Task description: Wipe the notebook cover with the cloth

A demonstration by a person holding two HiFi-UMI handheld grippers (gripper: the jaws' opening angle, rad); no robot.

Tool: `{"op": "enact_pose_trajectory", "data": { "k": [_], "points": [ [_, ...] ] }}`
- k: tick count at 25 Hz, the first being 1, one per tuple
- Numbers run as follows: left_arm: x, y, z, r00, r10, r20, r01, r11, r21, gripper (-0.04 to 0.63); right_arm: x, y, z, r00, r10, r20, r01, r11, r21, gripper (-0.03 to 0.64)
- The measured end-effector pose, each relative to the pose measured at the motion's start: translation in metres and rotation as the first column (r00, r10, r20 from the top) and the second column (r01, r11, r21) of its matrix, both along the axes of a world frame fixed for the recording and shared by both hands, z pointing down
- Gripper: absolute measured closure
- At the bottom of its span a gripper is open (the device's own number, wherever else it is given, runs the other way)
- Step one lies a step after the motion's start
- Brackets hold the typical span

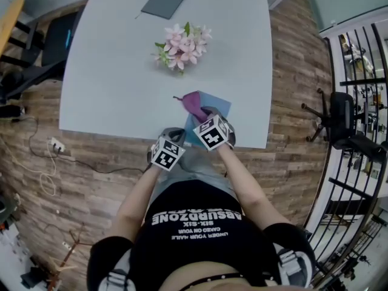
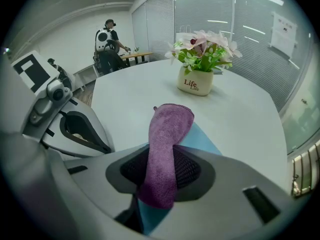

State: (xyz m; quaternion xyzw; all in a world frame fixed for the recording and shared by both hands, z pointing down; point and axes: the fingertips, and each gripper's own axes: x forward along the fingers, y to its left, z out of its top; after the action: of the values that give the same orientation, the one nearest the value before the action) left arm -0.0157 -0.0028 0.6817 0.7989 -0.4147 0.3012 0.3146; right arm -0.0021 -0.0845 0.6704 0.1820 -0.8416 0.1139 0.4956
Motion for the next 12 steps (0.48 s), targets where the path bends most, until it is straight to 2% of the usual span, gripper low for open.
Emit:
{"op": "enact_pose_trajectory", "data": {
  "k": [12],
  "points": [
    [0.0,0.0,0.0,1.0,-0.007,0.012,0.006,1.0,0.022,0.58,-0.01,0.031,0.002,0.998,-0.029,0.064,0.031,0.999,-0.038,0.477]
  ]
}}
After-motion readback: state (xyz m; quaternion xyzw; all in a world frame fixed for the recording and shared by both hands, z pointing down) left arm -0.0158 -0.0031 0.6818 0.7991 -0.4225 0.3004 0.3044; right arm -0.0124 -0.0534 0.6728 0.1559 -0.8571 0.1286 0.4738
